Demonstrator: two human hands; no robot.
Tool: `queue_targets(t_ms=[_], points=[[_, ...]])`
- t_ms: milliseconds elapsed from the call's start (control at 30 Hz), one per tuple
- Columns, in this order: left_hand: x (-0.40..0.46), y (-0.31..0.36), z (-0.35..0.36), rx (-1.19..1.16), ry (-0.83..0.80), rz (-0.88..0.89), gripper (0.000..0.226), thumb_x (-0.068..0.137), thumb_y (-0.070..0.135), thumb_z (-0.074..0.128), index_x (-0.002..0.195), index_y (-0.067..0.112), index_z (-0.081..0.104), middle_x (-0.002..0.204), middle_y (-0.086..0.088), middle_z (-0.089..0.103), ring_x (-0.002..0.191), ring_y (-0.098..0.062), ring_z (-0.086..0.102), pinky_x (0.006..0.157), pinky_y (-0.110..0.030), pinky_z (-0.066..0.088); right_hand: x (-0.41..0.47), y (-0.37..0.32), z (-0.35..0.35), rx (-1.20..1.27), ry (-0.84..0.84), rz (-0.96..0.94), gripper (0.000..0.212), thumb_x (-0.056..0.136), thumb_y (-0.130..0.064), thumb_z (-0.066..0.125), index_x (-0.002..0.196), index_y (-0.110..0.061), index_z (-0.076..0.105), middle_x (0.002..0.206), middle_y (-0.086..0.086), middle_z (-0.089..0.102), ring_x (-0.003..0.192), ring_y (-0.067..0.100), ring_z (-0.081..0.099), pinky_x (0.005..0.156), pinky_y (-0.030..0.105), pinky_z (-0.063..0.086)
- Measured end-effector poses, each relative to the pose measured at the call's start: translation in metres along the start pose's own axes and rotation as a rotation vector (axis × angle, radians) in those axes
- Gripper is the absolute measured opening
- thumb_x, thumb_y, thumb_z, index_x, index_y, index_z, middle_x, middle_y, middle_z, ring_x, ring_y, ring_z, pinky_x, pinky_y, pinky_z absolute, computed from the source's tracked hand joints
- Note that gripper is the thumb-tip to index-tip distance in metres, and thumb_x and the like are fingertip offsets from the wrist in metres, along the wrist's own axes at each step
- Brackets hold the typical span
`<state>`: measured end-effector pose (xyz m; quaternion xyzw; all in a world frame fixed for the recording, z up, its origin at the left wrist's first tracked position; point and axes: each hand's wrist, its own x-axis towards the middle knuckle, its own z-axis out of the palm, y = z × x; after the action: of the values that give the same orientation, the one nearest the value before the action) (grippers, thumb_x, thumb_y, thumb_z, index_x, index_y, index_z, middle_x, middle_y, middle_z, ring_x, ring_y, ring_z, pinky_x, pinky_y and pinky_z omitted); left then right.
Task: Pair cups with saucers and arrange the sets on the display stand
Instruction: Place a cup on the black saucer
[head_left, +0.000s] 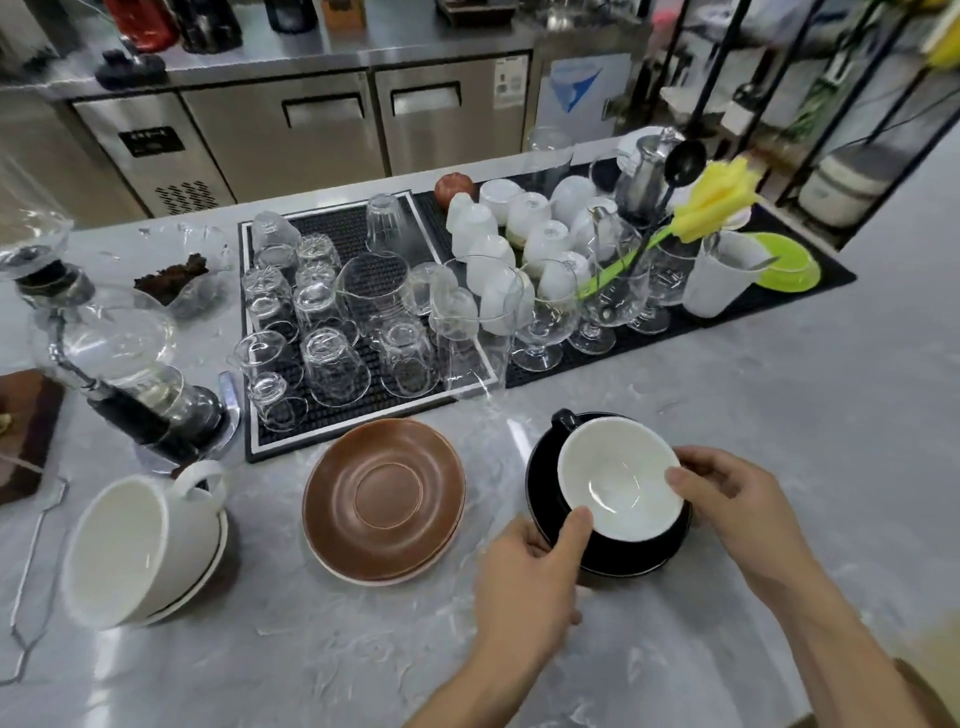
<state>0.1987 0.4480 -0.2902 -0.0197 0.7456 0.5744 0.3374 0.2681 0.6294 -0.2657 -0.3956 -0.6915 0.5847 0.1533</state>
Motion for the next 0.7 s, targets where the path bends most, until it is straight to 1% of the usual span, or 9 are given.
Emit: queue_targets(t_ms=[67, 133, 200, 267, 333, 433, 467, 567, 700], points=[[0.004, 0.000, 0.002, -0.009, -0.007, -0.016, 0.050, 0.077, 0.058, 0.072, 0.077, 0.011, 0.055, 0.067, -0.006, 0.062, 0.039, -0.012, 0.057, 0.058, -0.050, 0.059, 0.003, 0.003, 0.001, 0.008, 0.017, 0.009, 0.015, 0.086, -0.005, 0.069, 0.100, -0.011, 0.069, 0.094, 0.018, 0.067, 0.061, 0.000, 0.060, 0.053, 0.010, 0.048], [0.007, 0.001, 0.003, -0.026, -0.007, -0.028, 0.050, 0.077, 0.059, 0.071, 0.078, 0.011, 0.055, 0.067, -0.005, 0.062, 0.038, -0.013, 0.057, 0.061, -0.052, 0.058, 0.004, 0.004, 0.003, 0.016, 0.024, 0.015, 0.015, 0.086, -0.006, 0.070, 0.099, -0.013, 0.070, 0.097, 0.022, 0.070, 0.069, 0.006, 0.062, 0.062, 0.015, 0.051], [0.009, 0.002, 0.003, -0.017, -0.003, -0.032, 0.049, 0.080, 0.056, 0.071, 0.080, 0.009, 0.056, 0.066, -0.006, 0.063, 0.037, -0.014, 0.058, 0.059, -0.047, 0.058, 0.005, 0.007, 0.004, 0.014, 0.023, 0.027, 0.016, 0.086, -0.008, 0.071, 0.101, -0.013, 0.071, 0.103, 0.023, 0.071, 0.081, 0.016, 0.063, 0.077, 0.027, 0.052], [0.012, 0.002, 0.003, -0.012, 0.003, -0.034, 0.048, 0.082, 0.054, 0.071, 0.082, 0.008, 0.056, 0.067, -0.007, 0.064, 0.038, -0.015, 0.060, 0.055, -0.039, 0.054, 0.006, 0.008, 0.004, 0.005, 0.017, 0.036, 0.018, 0.085, -0.009, 0.072, 0.103, -0.013, 0.071, 0.105, 0.024, 0.071, 0.085, 0.020, 0.063, 0.082, 0.032, 0.051], [0.014, 0.002, 0.003, -0.018, 0.006, -0.037, 0.049, 0.081, 0.054, 0.071, 0.083, 0.008, 0.056, 0.067, -0.008, 0.064, 0.038, -0.015, 0.060, 0.055, -0.037, 0.052, 0.008, 0.010, 0.005, -0.013, 0.016, 0.041, 0.017, 0.086, -0.010, 0.071, 0.103, -0.013, 0.071, 0.105, 0.024, 0.071, 0.083, 0.019, 0.062, 0.077, 0.028, 0.051], [0.016, 0.001, 0.002, -0.014, -0.002, -0.046, 0.053, 0.079, 0.058, 0.071, 0.086, 0.007, 0.056, 0.065, -0.008, 0.065, 0.038, -0.015, 0.061, 0.054, -0.038, 0.051, 0.010, 0.012, 0.006, -0.038, 0.013, 0.037, 0.018, 0.088, -0.011, 0.069, 0.106, -0.011, 0.071, 0.102, 0.023, 0.072, 0.077, 0.019, 0.062, 0.060, 0.016, 0.051], [0.017, 0.001, 0.001, -0.012, -0.008, -0.051, 0.055, 0.079, 0.059, 0.071, 0.087, 0.007, 0.057, 0.065, -0.008, 0.066, 0.038, -0.016, 0.061, 0.053, -0.037, 0.050, 0.011, 0.012, 0.006, -0.052, 0.012, 0.029, 0.018, 0.088, -0.011, 0.068, 0.106, -0.011, 0.071, 0.101, 0.022, 0.072, 0.075, 0.019, 0.062, 0.057, 0.015, 0.051], [0.016, 0.004, -0.002, -0.012, -0.025, -0.075, 0.061, 0.077, 0.062, 0.070, 0.092, 0.005, 0.057, 0.066, -0.010, 0.066, 0.040, -0.018, 0.062, 0.049, -0.034, 0.047, 0.013, 0.013, 0.006, -0.097, 0.005, 0.020, 0.016, 0.089, -0.012, 0.067, 0.104, -0.013, 0.073, 0.096, 0.017, 0.074, 0.065, 0.010, 0.062, 0.056, 0.017, 0.051], [0.017, 0.005, -0.004, -0.001, -0.047, -0.087, 0.063, 0.075, 0.066, 0.070, 0.092, 0.007, 0.057, 0.068, -0.011, 0.068, 0.041, -0.020, 0.064, 0.049, -0.034, 0.048, 0.011, 0.013, 0.006, -0.129, 0.004, 0.010, 0.015, 0.091, -0.013, 0.066, 0.104, -0.011, 0.073, 0.093, 0.010, 0.074, 0.056, -0.002, 0.061, 0.052, 0.011, 0.050]])
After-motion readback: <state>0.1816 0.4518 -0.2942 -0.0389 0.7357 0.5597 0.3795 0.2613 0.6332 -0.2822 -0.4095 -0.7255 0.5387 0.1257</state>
